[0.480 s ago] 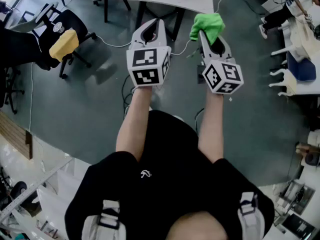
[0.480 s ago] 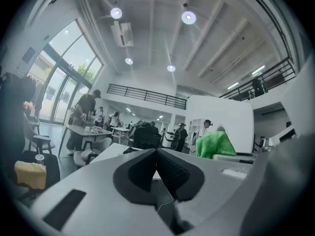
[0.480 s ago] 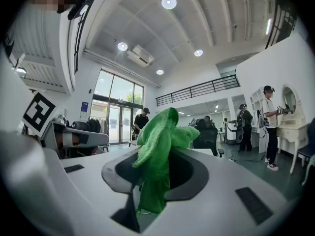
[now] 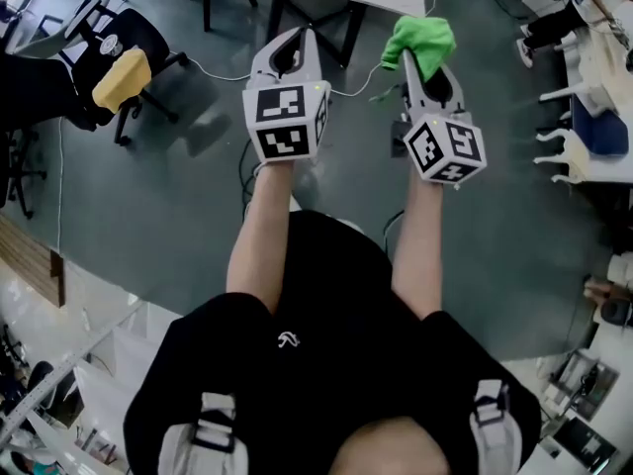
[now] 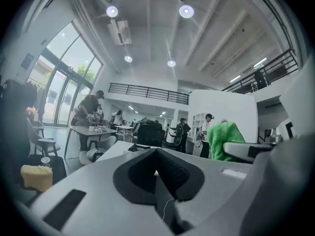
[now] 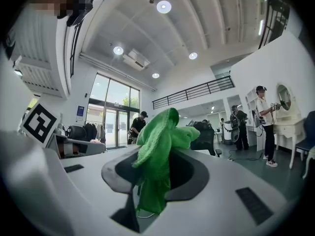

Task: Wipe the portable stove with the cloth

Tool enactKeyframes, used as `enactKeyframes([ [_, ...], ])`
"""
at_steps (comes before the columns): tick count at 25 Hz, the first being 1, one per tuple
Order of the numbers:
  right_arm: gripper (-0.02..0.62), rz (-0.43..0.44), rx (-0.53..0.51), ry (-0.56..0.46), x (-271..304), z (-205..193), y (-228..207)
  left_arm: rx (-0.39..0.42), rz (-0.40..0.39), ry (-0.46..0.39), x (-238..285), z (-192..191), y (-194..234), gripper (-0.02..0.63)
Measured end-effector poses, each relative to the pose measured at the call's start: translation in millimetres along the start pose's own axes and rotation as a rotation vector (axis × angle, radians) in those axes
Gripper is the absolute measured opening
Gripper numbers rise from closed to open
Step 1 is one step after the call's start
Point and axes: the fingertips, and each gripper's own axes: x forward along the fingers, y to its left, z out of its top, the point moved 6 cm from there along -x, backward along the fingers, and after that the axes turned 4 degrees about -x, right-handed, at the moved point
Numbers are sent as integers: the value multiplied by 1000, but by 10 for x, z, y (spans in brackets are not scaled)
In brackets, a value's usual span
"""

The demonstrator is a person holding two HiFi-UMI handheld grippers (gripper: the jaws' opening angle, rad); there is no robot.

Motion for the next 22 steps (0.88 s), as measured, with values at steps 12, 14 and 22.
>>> enactKeyframes([
  [12, 114, -55, 8, 45, 288, -169, -99, -24, -11, 31, 341, -63, 299, -6],
  [14, 115, -64, 11, 52, 420, -180, -75, 32, -10, 34, 427, -23, 354, -6],
  [22, 117, -64, -3, 53, 889, -127, 20, 145, -64, 25, 815, 159, 477, -6],
])
